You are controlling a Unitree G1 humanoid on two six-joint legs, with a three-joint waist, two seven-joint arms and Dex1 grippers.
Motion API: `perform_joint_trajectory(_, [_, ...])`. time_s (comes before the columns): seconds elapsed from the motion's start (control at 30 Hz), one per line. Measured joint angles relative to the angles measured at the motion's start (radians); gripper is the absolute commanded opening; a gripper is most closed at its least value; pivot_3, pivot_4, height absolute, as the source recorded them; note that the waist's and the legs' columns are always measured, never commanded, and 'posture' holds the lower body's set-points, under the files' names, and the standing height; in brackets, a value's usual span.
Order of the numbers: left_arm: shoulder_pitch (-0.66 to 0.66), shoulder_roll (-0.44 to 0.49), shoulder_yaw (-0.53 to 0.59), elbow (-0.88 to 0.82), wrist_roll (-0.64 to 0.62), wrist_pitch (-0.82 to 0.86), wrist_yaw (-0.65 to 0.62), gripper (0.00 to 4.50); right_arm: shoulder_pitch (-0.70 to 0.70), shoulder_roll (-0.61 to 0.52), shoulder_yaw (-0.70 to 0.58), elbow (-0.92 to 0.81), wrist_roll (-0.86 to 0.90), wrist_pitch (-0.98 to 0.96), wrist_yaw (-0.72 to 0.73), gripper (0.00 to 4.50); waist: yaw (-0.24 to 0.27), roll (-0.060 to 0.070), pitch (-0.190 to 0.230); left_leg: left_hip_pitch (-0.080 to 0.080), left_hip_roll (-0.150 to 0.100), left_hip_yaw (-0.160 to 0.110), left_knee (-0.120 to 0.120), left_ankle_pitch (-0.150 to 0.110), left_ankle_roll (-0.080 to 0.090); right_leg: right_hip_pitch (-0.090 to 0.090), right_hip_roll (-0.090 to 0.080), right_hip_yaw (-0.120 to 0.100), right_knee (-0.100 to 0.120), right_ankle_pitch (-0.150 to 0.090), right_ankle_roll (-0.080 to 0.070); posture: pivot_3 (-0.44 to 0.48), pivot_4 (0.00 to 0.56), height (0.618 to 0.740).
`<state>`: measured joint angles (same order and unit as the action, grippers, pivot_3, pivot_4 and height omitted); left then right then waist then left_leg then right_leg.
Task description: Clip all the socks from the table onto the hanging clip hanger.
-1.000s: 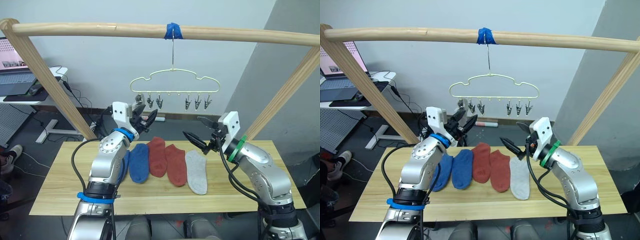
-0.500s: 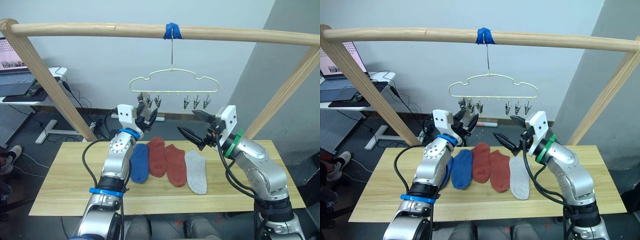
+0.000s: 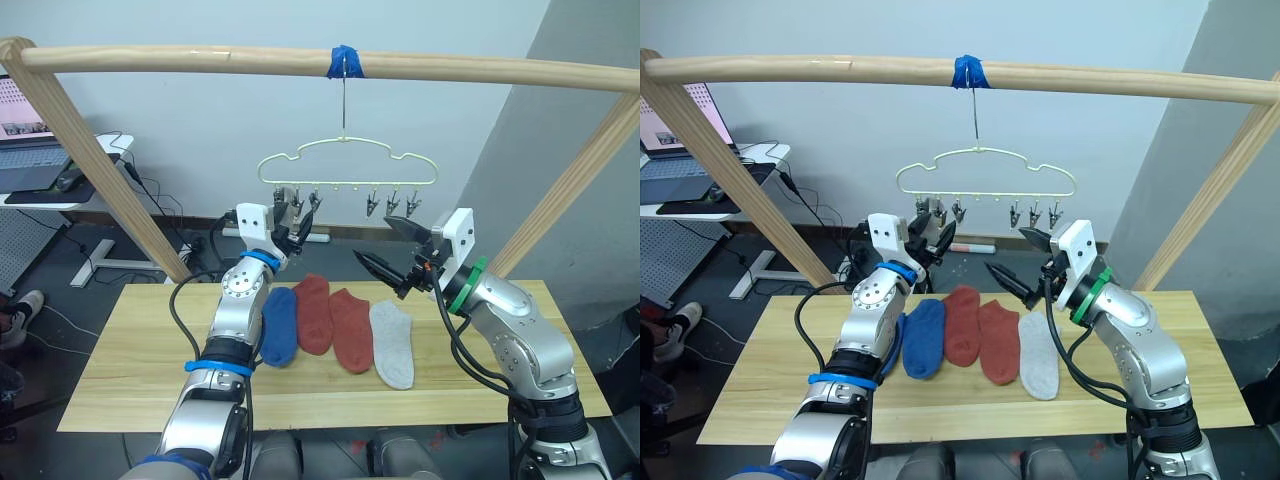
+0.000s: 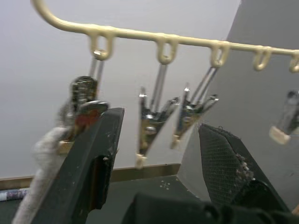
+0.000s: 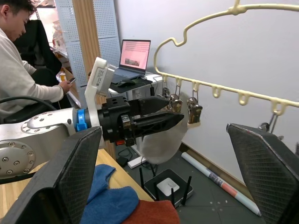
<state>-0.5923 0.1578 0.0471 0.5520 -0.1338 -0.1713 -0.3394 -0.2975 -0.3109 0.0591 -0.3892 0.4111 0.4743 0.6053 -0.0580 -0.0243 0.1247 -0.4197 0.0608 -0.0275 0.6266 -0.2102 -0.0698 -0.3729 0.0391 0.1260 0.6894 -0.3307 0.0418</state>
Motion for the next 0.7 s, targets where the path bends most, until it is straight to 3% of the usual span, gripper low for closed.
perform_joint_trajectory(0.07, [0.000, -0.003, 0.000, 0.000, 0.000, -0.007, 0.000, 2.34, 0.000, -0.002, 0.000, 0.000, 0.000, 0.000, -0.001, 4.50, -0.001, 0.000, 0.000, 0.000, 0.000, 0.000, 0.000, 0.000, 0.000, 0.000, 0.000, 0.000, 0.000, 0.000, 0.000, -0.069, 0.113, 0.740])
perform_joint_trajectory(0.7, [-0.003, -0.004, 0.004, 0.011, 0.001, -0.008, 0.003, 2.34, 0.002, -0.010, 0.001, 0.000, -0.001, 0.000, -0.014, 4.50, -0.001, 0.000, 0.000, 0.000, 0.000, 0.000, 0.000, 0.000, 0.000, 0.000, 0.000, 0.000, 0.001, 0.000, 0.000, -0.069, 0.115, 0.740])
